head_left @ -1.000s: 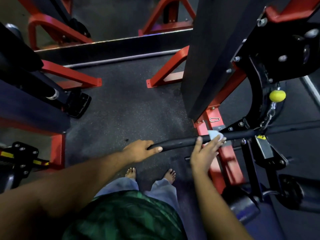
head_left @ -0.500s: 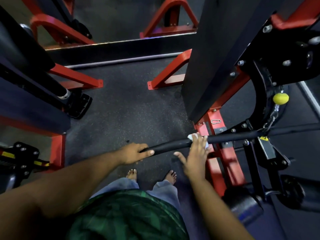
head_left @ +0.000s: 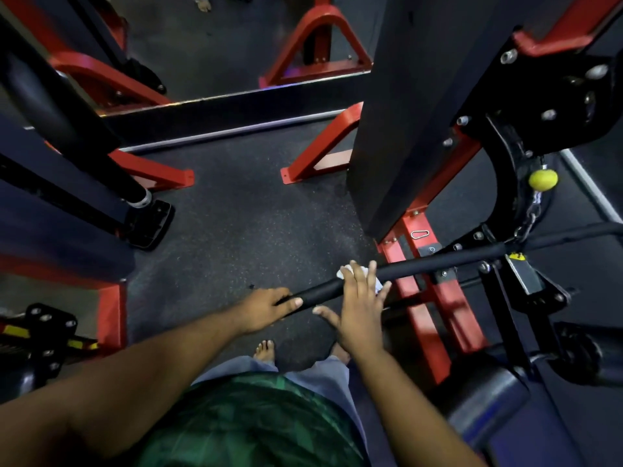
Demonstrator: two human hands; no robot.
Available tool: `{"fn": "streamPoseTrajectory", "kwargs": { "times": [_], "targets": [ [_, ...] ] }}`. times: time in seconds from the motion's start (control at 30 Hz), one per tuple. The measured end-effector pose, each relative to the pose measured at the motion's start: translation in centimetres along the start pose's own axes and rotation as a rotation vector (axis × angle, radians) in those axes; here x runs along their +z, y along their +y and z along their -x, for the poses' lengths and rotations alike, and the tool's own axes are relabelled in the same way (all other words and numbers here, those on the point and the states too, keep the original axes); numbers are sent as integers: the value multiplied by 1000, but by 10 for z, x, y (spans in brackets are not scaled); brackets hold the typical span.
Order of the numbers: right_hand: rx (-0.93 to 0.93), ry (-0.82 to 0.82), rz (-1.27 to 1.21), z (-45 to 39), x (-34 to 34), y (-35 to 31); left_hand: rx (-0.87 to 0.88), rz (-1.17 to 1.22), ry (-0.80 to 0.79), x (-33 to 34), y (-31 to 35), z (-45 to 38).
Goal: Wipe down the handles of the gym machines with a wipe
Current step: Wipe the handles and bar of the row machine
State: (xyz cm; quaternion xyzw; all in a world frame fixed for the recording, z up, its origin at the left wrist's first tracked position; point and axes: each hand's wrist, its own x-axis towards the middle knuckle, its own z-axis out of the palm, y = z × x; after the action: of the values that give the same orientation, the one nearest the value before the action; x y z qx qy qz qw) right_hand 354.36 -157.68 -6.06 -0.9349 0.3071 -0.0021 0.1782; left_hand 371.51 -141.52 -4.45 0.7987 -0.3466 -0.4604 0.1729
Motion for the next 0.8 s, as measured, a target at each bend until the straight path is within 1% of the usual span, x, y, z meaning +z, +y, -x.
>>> {"fn": "streamPoseTrajectory", "kwargs": {
  "times": [0.07, 0.1, 0.13, 0.2, 0.27, 0.33, 0.4, 0.47, 0.5, 0.53, 0.57, 0.63, 0.67, 0.7, 0.73, 0.8],
  "targets": [
    [-41, 25, 125, -8, -4, 18, -1, 58, 21, -2, -5, 2],
    [0, 47, 144, -12, -8, 32, 1, 94, 31, -3, -7, 4],
    [75, 74, 122, -17, -12, 45, 7, 131, 38, -5, -8, 6],
    [243, 127, -24, -18, -16, 55, 27, 178, 31, -5, -10, 9],
    [298, 176, -165, -11, -7, 32, 42, 179, 17, -2, -12, 10],
    [222, 160, -176, 2, 13, -9, 54, 186, -2, 2, -14, 11],
    [34, 104, -75, 22, 35, -44, 65, 214, -28, 5, -16, 12],
    [-144, 82, 69, 32, 45, -45, 64, 238, -37, 4, -13, 14],
    [-168, 108, 120, 28, 43, -35, 60, 246, -38, 3, -13, 16],
    [-133, 144, 146, 22, 38, -24, 61, 238, -38, 2, -11, 17],
    [-47, 172, 146, 16, 29, -15, 69, 219, -34, 1, -11, 18],
    [173, 192, 15, 2, 12, -3, 86, 178, -28, 0, -13, 16],
    [240, 207, -76, 0, 9, -7, 89, 169, -27, 0, -13, 18],
    [258, 228, -139, 2, 11, -15, 93, 168, -25, 0, -14, 18],
    [230, 249, -161, 9, 18, -28, 97, 172, -30, 0, -13, 19],
    [85, 246, -166, 33, 46, -58, 111, 174, -50, 2, -11, 21]
  ]
}}
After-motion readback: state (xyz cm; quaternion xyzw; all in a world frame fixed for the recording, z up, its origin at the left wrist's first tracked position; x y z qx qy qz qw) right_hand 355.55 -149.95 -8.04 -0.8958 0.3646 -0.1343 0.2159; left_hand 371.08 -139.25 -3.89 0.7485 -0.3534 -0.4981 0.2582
